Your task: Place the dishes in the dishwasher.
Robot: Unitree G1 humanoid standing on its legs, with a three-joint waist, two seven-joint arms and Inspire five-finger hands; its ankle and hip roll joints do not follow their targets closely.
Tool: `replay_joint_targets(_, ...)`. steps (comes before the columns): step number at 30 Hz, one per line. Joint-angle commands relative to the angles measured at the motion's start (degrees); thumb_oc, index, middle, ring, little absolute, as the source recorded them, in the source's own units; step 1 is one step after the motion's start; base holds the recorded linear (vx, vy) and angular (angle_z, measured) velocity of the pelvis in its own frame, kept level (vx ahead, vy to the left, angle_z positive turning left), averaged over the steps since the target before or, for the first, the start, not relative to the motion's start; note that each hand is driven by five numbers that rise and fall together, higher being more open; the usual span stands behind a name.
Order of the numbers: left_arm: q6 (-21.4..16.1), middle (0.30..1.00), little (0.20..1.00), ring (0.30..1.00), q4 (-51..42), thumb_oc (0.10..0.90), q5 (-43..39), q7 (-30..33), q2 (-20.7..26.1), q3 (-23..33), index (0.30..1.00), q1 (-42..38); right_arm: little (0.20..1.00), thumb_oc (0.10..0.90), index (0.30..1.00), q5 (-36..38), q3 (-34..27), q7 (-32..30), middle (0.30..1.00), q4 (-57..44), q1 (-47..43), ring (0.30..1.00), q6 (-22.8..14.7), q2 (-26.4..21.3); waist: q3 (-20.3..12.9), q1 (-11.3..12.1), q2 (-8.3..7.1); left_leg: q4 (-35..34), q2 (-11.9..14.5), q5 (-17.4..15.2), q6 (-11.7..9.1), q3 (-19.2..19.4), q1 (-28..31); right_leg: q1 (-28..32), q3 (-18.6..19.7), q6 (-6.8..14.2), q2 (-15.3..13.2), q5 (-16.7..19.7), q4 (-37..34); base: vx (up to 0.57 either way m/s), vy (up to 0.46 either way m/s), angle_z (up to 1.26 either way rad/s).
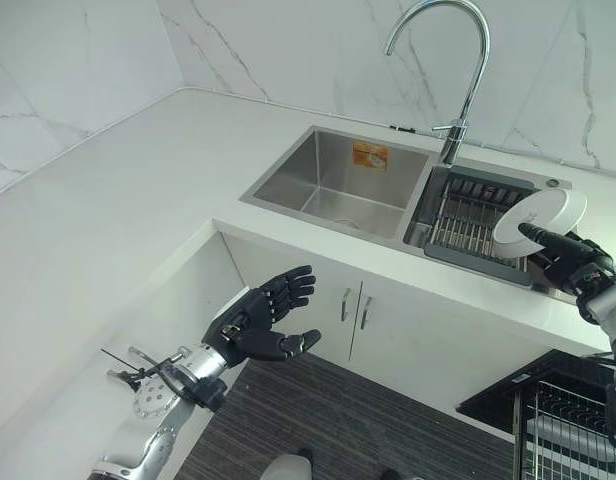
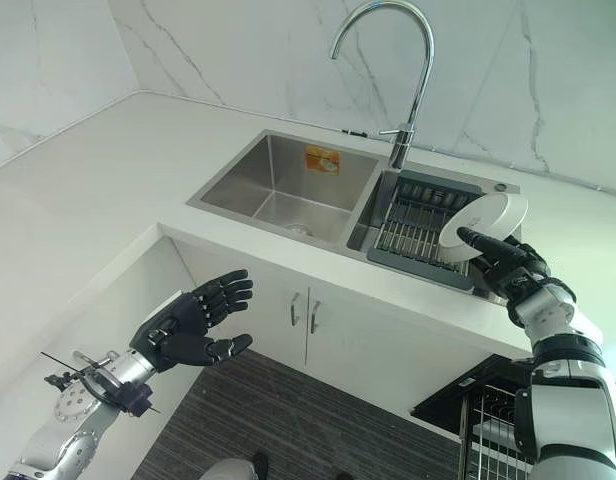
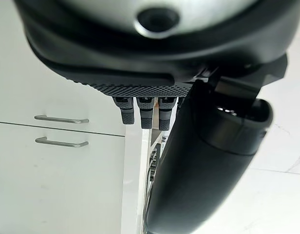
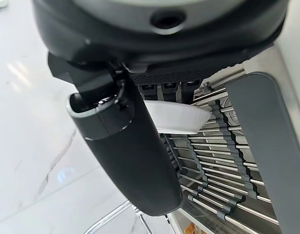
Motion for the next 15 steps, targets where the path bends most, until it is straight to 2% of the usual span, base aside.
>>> replay_joint_targets(1, -3.92, 0.900, 0.900, 0.900, -9.38, 0.800, -3.01, 0.77, 1.07, 2.71, 0.900, -1.58, 0.900, 0.800, 0.900, 2.99, 1.47, 0.05, 0.900, -2.82, -9.25, 0.900, -8.79, -5.76, -3.68, 1.20, 0.19, 7.57, 7.17, -6.92, -5.44, 3.00, -0.99, 2.60, 2.63, 2.60, -0.15, -6.74, 0.82, 0.00, 0.000, 0.00)
replay_joint_targets(11, -4.09, 0.900, 0.900, 0.900, -9.42, 0.800, -3.04, 1.54, 0.78, 2.39, 0.900, -1.02, 0.900, 0.800, 0.900, 2.98, 0.32, -5.10, 0.900, -4.84, -9.75, 0.900, -15.74, -4.24, -3.65, 1.56, 0.96, 7.57, 7.01, -6.57, -5.55, 2.28, -1.48, 2.48, 2.50, 2.51, -0.31, -6.76, 0.82, 0.01, -0.004, 0.05)
replay_joint_targets(15, -3.79, 0.900, 0.900, 0.900, -9.55, 0.800, -2.65, 2.00, 0.60, 2.09, 0.900, -0.85, 0.900, 0.800, 0.900, 1.84, 0.33, -5.99, 0.900, -5.26, -9.92, 0.900, -16.36, -3.96, -3.79, 1.72, 1.16, 7.57, 6.95, -6.55, -5.55, 2.15, -1.49, 2.59, 2.39, 2.57, -0.42, -6.78, 0.82, 0.02, -0.003, 0.04)
